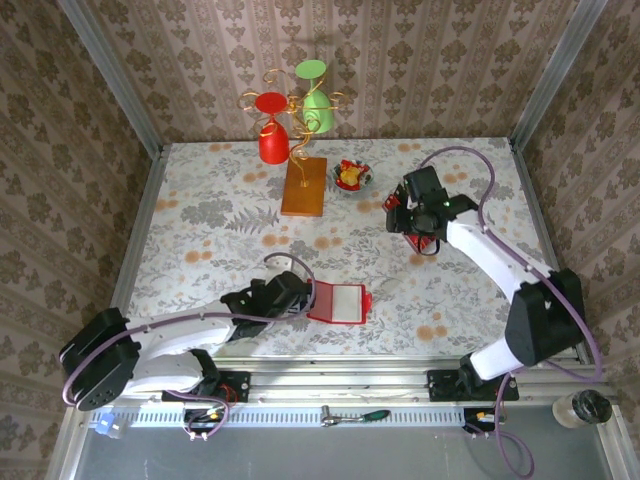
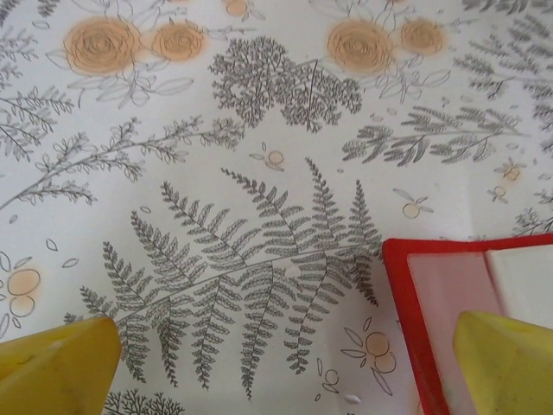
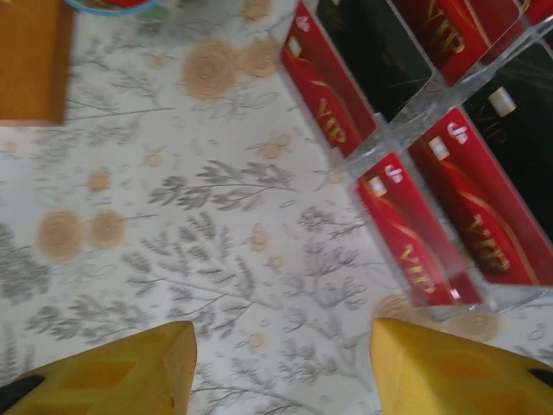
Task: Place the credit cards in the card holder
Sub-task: Pick up the credit card from the storage box.
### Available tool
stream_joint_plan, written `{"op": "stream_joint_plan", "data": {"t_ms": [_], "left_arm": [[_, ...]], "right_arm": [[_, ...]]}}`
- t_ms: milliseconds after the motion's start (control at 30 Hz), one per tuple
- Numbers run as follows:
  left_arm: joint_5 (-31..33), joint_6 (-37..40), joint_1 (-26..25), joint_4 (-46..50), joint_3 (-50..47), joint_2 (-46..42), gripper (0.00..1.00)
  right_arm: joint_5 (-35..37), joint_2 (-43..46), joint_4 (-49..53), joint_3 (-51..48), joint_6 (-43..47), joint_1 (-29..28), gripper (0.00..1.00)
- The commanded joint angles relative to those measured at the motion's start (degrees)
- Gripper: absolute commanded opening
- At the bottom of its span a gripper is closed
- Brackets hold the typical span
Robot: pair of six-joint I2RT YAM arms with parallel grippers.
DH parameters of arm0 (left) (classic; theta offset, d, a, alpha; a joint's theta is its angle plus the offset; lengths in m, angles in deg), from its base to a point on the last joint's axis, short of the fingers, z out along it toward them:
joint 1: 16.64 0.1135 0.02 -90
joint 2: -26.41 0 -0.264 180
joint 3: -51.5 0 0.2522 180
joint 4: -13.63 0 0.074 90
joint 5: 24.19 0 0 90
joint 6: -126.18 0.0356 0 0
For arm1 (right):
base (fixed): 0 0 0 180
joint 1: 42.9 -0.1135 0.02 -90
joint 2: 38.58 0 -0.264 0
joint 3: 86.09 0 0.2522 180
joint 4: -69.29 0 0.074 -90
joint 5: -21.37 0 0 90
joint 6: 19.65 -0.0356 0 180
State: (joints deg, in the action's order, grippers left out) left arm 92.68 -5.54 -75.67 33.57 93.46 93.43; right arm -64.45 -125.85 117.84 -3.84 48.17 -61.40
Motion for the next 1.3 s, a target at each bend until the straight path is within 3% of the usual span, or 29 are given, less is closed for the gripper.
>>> {"op": "stream_joint_plan", "data": {"t_ms": [0, 300, 633, 1000, 1267], "left_arm": [[0.90, 2.00, 0.82, 2.18, 1.82, -1.76, 1.00], [0.22, 2.62, 2.05, 2.36, 2.58, -3.30, 1.00], [0.11, 1.99, 2.54, 1.67, 1.34, -4.14, 1.00], [0.21, 1.56, 2.77, 1.34, 0.86, -4.26, 1.00], [0.24, 1.12, 2.77, 0.95, 0.53, -4.12, 1.00]], "right_arm": [[6.34, -3.79, 6.42, 4.32, 5.16, 0.74, 0.54], [13.15, -16.36, 9.67, 11.53, 8.54, 1.72, 0.47], [18.47, -21.45, 9.95, 12.36, 10.29, 1.89, 0.44], [13.45, -22.54, 7.92, 8.93, 10.22, 1.93, 0.40], [11.02, -20.63, 7.05, 6.84, 10.18, 1.96, 0.31]]}}
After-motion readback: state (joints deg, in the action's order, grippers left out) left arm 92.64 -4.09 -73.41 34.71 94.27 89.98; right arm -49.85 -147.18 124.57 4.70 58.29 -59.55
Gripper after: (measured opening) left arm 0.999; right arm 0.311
